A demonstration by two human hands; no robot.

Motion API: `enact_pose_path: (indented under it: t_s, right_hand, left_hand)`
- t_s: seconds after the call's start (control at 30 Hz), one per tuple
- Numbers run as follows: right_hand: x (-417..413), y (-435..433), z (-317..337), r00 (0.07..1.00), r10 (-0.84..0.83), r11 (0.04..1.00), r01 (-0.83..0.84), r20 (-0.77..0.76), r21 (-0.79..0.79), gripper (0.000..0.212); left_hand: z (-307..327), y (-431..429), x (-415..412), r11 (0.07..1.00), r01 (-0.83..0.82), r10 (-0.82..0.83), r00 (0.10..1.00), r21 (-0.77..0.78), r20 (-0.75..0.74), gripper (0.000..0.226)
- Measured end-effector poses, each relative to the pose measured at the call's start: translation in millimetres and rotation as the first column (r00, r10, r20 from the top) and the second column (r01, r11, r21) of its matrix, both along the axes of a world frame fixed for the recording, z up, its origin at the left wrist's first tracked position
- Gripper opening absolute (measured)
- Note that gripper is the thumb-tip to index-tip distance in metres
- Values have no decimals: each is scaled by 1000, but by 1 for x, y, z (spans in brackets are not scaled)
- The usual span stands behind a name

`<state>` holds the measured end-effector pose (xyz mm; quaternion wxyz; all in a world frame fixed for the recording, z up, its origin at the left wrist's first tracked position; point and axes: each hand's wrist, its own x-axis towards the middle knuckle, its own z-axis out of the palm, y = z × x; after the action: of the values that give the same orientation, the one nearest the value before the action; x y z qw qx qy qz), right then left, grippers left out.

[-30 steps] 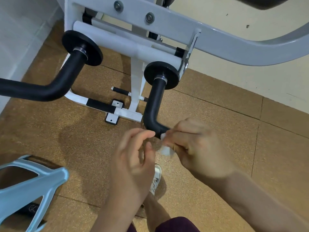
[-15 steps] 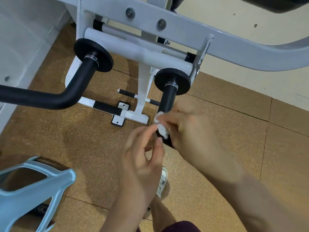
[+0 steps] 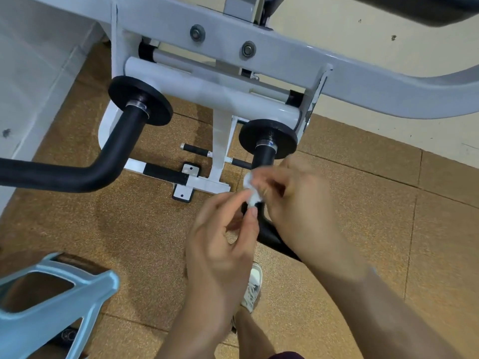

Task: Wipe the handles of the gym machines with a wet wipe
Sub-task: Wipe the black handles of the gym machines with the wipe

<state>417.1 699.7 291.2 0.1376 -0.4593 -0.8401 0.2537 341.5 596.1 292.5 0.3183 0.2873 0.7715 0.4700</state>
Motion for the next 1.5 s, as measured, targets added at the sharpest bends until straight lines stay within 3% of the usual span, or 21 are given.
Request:
enact_pose_path:
  t_s: [0.23,0.37,0.5,0.63,0.87,1.03,1.2,1.33,1.43,1.5]
  right_hand:
    - [-1,-9,-1,997,-38,999,35,-68,-41,13]
    - [-19,15,-11,978,-196,980,198,-70,25,14]
    - [-16,-7,-5,984,-176,976,177,-20,126,13]
    - [-26,21,-12,952,-300,941,304,-53,146,12]
    - [-29,19,-23,750,-620,782,616,-229,-100,16]
    - [-32,18,-16,619,-693,705,689,-369,-169,9]
    - [-44,20,-19,665,-637,744,663,-391,-85,10]
    - [-45,24,-16,759,-537,817,577,-368,-1,8]
    - [-32,23,-12,811,-477,876,471,-339,-105,3]
    - [-22,24,-10,767,-524,851,475,-370,-222,7]
  left_hand:
    - [2,5,-10,999,36,-35,998,-11,55,20]
    - [-4,11,-16,995,96,-96,995,-4,-39,29]
    - [-3,17,-21,995,87,-87,996,43,-9,27]
    - [-3,26,-19,991,111,-113,993,72,18,30]
    - [-14,61,-24,976,215,-210,970,27,-123,33]
    - [-21,77,-29,974,225,-221,959,2,-176,29]
    - [-20,85,-35,989,94,-99,994,114,41,17]
    - [-18,93,-41,983,66,-89,987,170,135,19]
    - [-21,95,-38,982,88,-83,996,165,-40,16]
    - [-21,97,-32,969,149,-98,964,195,-246,15]
